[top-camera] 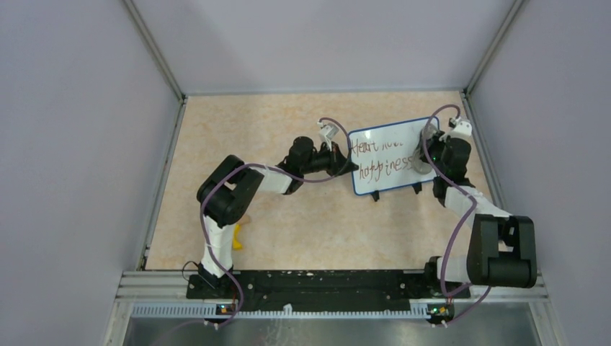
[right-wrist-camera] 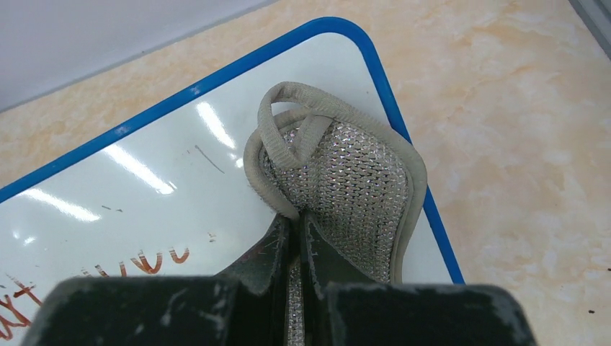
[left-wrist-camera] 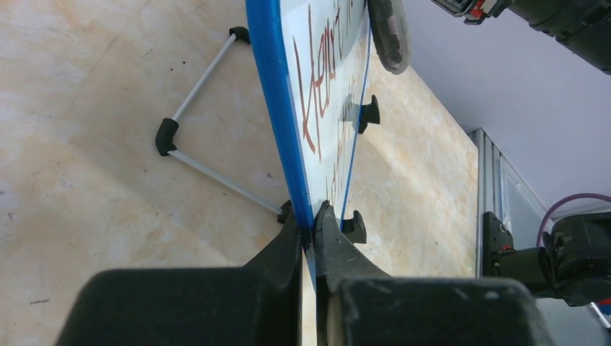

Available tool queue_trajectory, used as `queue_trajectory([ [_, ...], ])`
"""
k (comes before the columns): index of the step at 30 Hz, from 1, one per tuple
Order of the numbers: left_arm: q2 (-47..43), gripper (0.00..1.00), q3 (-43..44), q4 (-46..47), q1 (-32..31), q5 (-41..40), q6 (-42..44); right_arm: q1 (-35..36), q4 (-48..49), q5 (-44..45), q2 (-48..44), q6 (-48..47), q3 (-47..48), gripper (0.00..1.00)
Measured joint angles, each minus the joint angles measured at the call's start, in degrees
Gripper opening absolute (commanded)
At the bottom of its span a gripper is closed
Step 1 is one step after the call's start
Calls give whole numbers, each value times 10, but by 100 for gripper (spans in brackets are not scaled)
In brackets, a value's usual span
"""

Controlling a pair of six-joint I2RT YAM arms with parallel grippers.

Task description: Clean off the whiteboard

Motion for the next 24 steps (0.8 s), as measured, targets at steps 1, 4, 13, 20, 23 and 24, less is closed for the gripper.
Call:
queue_trajectory([
  [1,-1,0,-1,0,0,0,0,10,2,12,3,-8,2,0],
  [4,-2,0,-5,0,2,-5,-7,46,4,47,19,-32,16,0],
  [13,-6,0,-12,2,8,-15,-10,169,10,70,28,-63,20,0],
  [20,-6,0,-13,3,13,-20,-10,236,2,30,46,-91,40,0],
  [23,-6,0,-13,4,15,-24,-9,254,2,-24,63,-93,56,0],
  [24,-6,0,-13,4,16,-25,-8,257,3,-45,68,-93,59,0],
])
